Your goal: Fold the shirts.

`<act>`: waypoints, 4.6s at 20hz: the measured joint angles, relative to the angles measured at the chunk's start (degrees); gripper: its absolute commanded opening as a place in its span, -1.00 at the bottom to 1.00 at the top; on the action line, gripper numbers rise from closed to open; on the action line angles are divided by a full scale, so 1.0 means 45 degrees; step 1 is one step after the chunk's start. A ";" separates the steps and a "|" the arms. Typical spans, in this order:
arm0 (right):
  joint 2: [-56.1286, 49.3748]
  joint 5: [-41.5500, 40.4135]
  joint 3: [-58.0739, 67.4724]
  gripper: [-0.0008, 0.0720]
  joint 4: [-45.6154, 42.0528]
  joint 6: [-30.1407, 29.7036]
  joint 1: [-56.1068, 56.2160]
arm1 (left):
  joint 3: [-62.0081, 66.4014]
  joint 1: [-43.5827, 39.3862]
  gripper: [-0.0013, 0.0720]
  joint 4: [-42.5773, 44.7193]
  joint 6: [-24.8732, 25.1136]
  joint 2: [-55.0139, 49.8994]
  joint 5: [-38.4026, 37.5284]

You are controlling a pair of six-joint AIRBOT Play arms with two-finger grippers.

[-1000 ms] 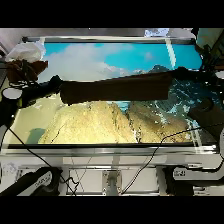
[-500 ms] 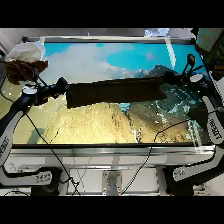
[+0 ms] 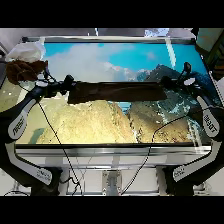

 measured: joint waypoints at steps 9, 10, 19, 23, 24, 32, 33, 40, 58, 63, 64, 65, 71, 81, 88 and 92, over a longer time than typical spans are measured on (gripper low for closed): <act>-0.0039 0.0330 0.0015 -0.40 -0.0219 0.0520 -0.0005 | 0.0403 -0.0160 -0.18 0.1175 -0.1418 -0.0461 -0.0505; -0.0039 0.0364 0.0015 -0.36 -0.0228 0.0525 -0.0005 | 0.0486 -0.0160 -0.17 0.1185 -0.1379 -0.0471 -0.0593; 0.0408 0.0831 0.0146 0.49 -0.0267 0.0364 -0.0005 | 0.2535 -0.0160 -0.19 0.1268 -0.0291 -0.0461 -0.1938; 0.1316 0.1452 0.1035 0.49 -0.1209 -0.0491 -0.0005 | 0.5153 -0.0160 -0.44 0.1617 0.0034 -0.0442 -0.3230; 0.1647 0.1613 0.1331 0.49 -0.1768 -0.0656 0.0000 | 0.5863 -0.0175 -0.58 0.1724 0.0068 -0.0442 -0.3653; 0.4099 0.3099 0.2603 0.48 -0.6679 -0.0792 -0.1107 | 1.0618 -0.1579 -0.64 0.4988 0.0117 0.0034 -0.6392; 0.4197 0.3337 0.2531 0.48 -0.6615 -0.0680 -0.1637 | 1.0788 -0.1948 -0.58 0.5814 0.0117 0.0146 -0.6547; 0.2914 0.5921 0.0437 0.48 -0.0573 -0.1967 -0.5226 | 1.0428 -0.3740 -0.34 0.8772 0.0121 0.0389 -0.6159; -0.3298 0.6348 0.2807 0.39 0.2939 -0.2861 -0.1180 | 1.0001 -0.4075 -0.34 0.9306 -0.0287 0.0277 -0.6494; -0.3672 0.8058 0.3288 -0.65 0.2205 -0.3191 -0.0384 | 0.9904 -0.4420 -0.39 0.9194 -0.0714 -0.0593 -0.6873; -0.3711 0.8359 0.3322 -0.89 0.2040 -0.3347 -0.0267 | 0.9899 -0.4575 -0.66 0.9126 -0.0753 -0.0879 -0.6917; -0.3721 0.8578 0.3356 -0.88 0.2021 -0.3492 -0.0189 | 0.9894 -0.4770 -0.94 0.9083 -0.0801 -0.1205 -0.6955; -0.3434 0.9544 0.3429 -0.89 0.2317 -0.3983 -0.0029 | 0.9894 -0.5848 -0.94 0.9044 -0.1243 -0.3308 -0.6518; -0.0573 0.8869 0.3429 -0.89 0.3016 -0.4551 -0.0146 | 0.9894 -0.6640 -0.94 1.1370 -0.3347 -0.4852 -0.7300; 0.1350 0.8291 0.3429 -0.89 0.3619 -0.4595 -0.0175 | 1.0074 -0.7878 -0.93 1.0797 -0.3589 -0.5246 -0.6523; 0.1851 0.8315 0.3429 -0.89 0.3730 -0.4405 -0.0112 | 1.0729 -0.7893 -0.93 1.0962 -0.3730 -0.4799 -0.6917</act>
